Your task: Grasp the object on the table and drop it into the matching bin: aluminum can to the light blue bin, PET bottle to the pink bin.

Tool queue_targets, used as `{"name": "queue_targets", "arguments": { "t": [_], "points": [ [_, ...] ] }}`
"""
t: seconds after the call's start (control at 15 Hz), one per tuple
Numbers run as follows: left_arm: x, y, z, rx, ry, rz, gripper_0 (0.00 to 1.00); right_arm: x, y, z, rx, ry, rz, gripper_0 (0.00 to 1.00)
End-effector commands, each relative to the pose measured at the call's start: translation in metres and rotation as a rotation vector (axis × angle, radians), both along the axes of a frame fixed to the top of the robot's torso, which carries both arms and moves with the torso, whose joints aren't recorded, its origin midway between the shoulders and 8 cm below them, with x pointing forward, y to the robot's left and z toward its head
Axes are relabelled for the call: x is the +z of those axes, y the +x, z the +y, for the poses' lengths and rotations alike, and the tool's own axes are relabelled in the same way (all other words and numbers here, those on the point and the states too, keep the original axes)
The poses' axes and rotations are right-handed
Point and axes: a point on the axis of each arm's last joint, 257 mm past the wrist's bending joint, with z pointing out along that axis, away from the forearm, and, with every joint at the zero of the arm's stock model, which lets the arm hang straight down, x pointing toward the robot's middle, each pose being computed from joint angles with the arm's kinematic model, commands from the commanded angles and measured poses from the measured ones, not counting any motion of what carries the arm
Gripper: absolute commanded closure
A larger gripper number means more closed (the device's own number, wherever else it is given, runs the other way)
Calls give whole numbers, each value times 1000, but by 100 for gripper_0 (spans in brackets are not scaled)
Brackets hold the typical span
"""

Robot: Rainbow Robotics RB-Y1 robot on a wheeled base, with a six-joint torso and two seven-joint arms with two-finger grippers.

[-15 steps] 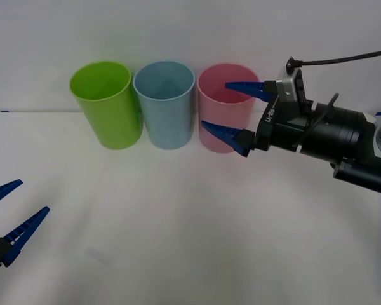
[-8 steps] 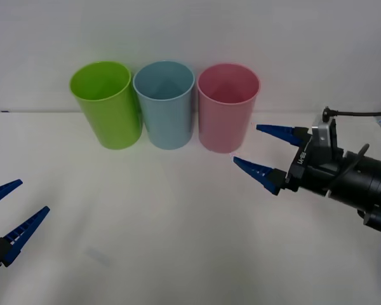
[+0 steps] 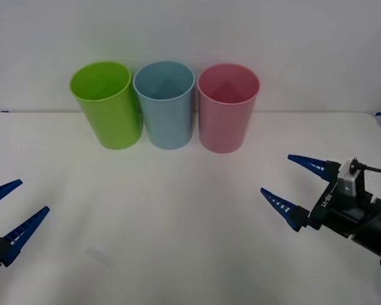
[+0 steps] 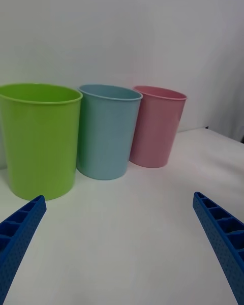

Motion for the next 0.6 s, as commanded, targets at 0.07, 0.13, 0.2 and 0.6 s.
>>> {"name": "queue_targets", "arguments": {
  "t": [0.07,0.13,0.2,0.6],
  "points": [
    [0,0,0,0,0,0,0,-18,-14,-17,-42,0,33,0],
    [0,0,0,0,0,0,0,-23,-19,-21,-53,4,47,0],
    [0,0,0,0,0,0,0,-28,-23,-26,-64,6,57,0],
    [0,0,0,0,0,0,0,-50,-51,-48,-112,14,112,0]
  ]
}}
